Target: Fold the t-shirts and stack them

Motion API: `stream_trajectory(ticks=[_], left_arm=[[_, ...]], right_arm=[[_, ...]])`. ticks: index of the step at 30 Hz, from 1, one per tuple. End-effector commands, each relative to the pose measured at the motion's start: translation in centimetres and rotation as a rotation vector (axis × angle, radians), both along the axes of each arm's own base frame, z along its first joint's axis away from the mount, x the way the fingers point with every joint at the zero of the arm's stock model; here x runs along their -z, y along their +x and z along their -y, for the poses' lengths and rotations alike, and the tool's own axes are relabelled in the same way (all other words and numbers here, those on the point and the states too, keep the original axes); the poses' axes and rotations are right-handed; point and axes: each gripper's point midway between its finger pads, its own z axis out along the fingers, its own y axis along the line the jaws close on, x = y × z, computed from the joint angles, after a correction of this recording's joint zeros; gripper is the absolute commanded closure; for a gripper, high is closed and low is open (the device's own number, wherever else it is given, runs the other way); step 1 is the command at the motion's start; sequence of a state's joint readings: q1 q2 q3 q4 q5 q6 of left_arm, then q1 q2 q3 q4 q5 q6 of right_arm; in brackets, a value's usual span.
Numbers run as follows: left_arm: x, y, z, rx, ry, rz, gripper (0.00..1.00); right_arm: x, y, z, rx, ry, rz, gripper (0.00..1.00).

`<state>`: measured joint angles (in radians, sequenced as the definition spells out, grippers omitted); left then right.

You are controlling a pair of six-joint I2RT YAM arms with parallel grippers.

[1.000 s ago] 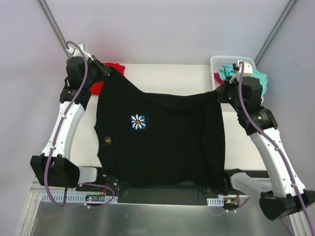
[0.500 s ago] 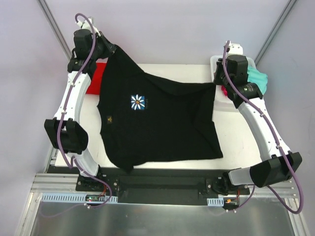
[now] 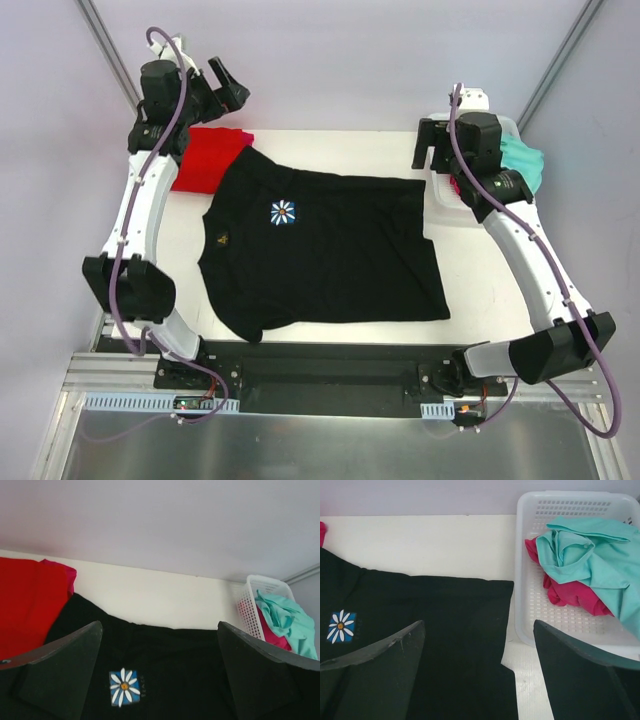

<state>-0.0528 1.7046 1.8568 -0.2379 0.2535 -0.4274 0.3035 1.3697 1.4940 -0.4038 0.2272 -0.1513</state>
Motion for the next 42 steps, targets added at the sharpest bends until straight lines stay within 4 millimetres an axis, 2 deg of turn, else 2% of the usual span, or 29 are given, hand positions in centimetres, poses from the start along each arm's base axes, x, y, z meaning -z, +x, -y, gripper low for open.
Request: stream_trajectory(ticks=[1,3,5,6,8,9,10,11,16,18,19,20,22,23,26,30,34,40,42], left_arm=[[-4.3,-6.6,1.4,0.056,-0.041,0.083,0.01],[-3.1,-9.2,1.8,0.068,-0.055,0.058,0.01],[-1.6,-10.8,2.6,0.085,-0.058,0.029,0.01],[0.2,-12.1,2.7,0.085,-0.058,-0.004,0.01],[2.7,-13.4,3.1,0.097,-0.067,-0.055,0.01],[4.9,-14.3,3.4,0.108,-0.072,-0.104,0.01],[6.1,-14.8,3.8,0.127,-0.089,-0.137,0.01],[8.2,-15.6,4.3,0.156,-0.104,-0.195,0.01],[13.2,-17.7,5.2,0.169,-0.123,-0.392,0.01],[16.2,-18.5,5.0,0.124,-0.069,-0.499,0.01],[17.0,-18.6,5.1,0.115,-0.055,-0.529,0.01],[18.8,-18.9,5.6,0.122,-0.036,-0.583,0.01],[20.8,-19.2,5.9,0.119,-0.02,-0.649,0.01],[22.4,-19.4,6.1,0.121,-0.01,-0.696,0.01],[24.2,-20.1,6.2,0.111,-0.002,-0.753,0.01],[24.9,-21.3,6.7,0.124,-0.016,-0.783,0.01],[25.8,-23.7,7.9,0.162,-0.022,-0.818,0.01],[28.3,-27.1,8.1,0.153,-0.008,-0.891,0.01],[28.3,-28.1,8.9,0.169,0.007,-0.885,0.01]], right_arm=[[-3.7,-1.8,-0.9,-0.046,0.016,0.075,0.07],[-2.8,-2.4,-1.8,-0.084,0.027,0.041,0.07],[-1.1,-3.2,-2.5,-0.111,0.046,-0.026,0.07],[-0.4,-3.6,-3.4,-0.142,0.06,-0.059,0.08],[1.8,-4.7,-4.3,-0.167,0.064,-0.141,0.08],[3.4,-5.4,-4.6,-0.172,0.057,-0.186,0.08],[4.3,-6.1,-4.9,-0.18,0.062,-0.221,0.07],[5.2,-6.6,-5.1,-0.182,0.079,-0.247,0.07],[9.9,-10.1,-5.2,-0.164,0.116,-0.458,0.07],[12.1,-11.2,-5.1,-0.153,0.115,-0.541,0.07],[12.9,-11.4,-5.1,-0.149,0.113,-0.566,0.07],[14.0,-11.6,-5.1,-0.14,0.102,-0.596,0.07],[16.3,-12.3,-4.8,-0.119,0.086,-0.662,0.07],[17.5,-12.3,-4.9,-0.119,0.081,-0.695,0.08],[19.6,-13.4,-5.8,-0.145,0.1,-0.784,0.09],[22.5,-14.7,-6.2,-0.14,0.072,-0.922,0.09],[23.7,-16.1,-6.8,-0.141,0.035,-0.965,0.09],[24.4,-17.8,-7.9,-0.175,0.03,-0.986,0.09],[24.7,-18.6,-8.2,-0.182,0.022,-0.994,0.09]])
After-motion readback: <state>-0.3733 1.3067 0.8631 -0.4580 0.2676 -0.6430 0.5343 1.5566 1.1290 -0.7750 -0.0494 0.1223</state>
